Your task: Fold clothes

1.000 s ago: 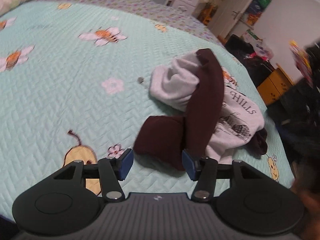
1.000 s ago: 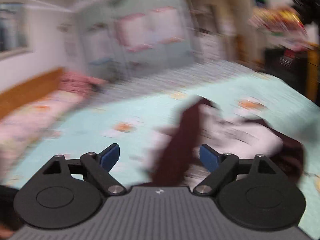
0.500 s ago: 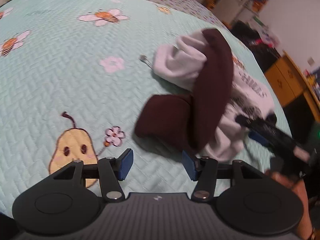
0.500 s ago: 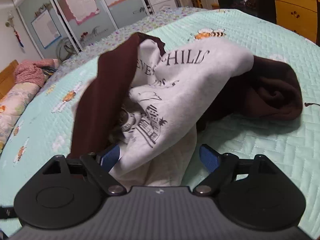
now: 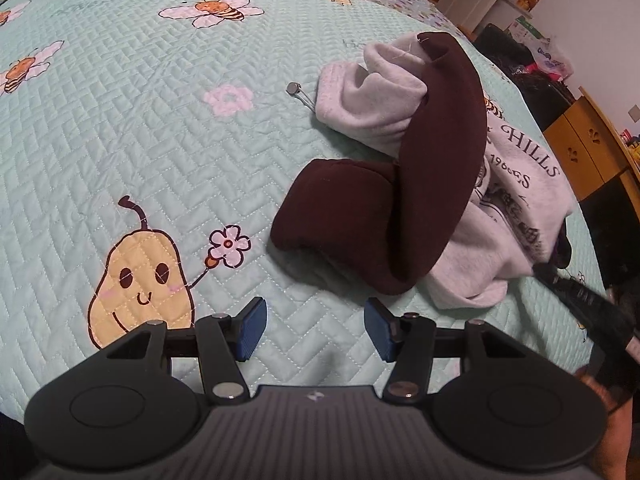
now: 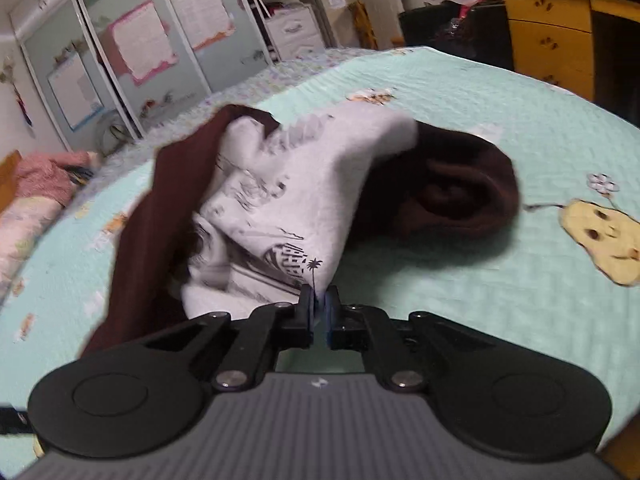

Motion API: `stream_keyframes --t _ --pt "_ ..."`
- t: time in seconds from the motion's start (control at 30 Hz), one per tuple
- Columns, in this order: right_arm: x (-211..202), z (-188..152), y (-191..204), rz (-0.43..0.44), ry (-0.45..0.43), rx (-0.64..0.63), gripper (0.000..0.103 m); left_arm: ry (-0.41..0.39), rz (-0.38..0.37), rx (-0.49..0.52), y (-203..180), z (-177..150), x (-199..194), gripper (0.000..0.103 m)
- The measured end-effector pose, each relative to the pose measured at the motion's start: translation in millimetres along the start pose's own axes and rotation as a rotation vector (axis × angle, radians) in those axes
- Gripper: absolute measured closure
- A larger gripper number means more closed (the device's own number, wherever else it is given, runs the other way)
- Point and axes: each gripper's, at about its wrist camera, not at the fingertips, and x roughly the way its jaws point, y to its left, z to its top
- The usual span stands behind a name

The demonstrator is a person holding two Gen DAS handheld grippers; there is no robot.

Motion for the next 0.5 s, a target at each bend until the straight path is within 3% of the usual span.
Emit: stream_keyframes --t 0.1,0.23,0.27,0.33,0.37,0.4,0.5 --pt "-9.4 -6.9 -1.7 -0.002 0.027 0.022 0.091 0.001 -0.003 0.011 -3.6 -1.4 1.0 0.046" --pt "-33.2 -3.1 23.7 0.042 -0.035 -0.032 0.083 -0.002 -0.001 0.026 -8.1 -3.0 1.8 0.046" --pt "-38.7 -0.4 35.9 0.068 -0.056 -0.078 0.078 -0.003 0.001 0.025 -8.4 -3.1 2.1 0.046" --pt "-40.3 5.8 57.5 0.120 -0.071 -0.143 0.039 -0.006 0.002 0.019 -9.0 -3.3 1.5 0.046" --pt "-37.7 8.7 66.4 0.147 -0.070 -0.165 0.030 -0.008 0.002 0.019 -9.3 -3.3 1.0 0.046" --pt "-32.1 10.6 75.7 0.170 -0.063 -0.198 0.026 -0.010 0.004 0.021 -9.8 -3.4 0.1 0.046" --pt "-3.7 9.9 92.7 0.286 0.003 -0.263 0.026 -0.024 0.012 0.031 -9.8 -2.1 -2.8 0.046"
